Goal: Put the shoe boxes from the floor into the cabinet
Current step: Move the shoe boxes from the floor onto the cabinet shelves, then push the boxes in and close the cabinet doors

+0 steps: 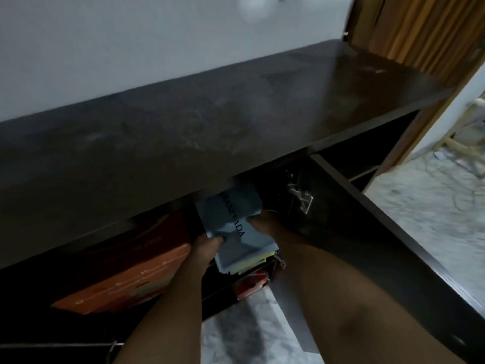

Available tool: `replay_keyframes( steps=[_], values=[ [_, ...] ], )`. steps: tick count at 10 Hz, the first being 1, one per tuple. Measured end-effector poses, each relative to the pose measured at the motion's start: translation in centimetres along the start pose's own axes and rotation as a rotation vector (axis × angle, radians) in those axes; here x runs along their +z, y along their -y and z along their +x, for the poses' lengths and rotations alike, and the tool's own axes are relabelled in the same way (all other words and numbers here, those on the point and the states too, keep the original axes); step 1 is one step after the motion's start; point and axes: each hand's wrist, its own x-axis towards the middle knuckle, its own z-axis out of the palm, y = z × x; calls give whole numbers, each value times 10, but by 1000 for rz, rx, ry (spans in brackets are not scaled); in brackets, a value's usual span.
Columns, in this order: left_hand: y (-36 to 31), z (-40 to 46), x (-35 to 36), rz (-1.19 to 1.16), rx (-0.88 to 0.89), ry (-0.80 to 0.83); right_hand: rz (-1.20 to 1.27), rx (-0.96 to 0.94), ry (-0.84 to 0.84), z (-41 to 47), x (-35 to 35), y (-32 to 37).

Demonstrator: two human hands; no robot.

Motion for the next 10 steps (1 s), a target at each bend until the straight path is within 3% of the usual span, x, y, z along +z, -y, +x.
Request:
replay_keyframes(
  steps=[2, 5, 6, 8, 9, 10],
  values=[
    [7, 45, 8, 93, -66, -129, -234, 47, 112, 68, 25, -14],
    [5, 2, -2, 242, 87, -105, -672, 14, -56, 3, 23, 25],
    [16, -31, -18, 308, 143, -23, -561, -102, -207, -28, 28, 25],
    [39, -81, -72, 519, 168, 116, -448, -125, -232, -108, 55, 26],
    [42, -106, -103, 588, 264, 140, -448, -125, -294, -161, 69, 32],
    [15, -202, -135, 726, 444, 131, -440, -117, -345, -225, 85, 42]
  ],
)
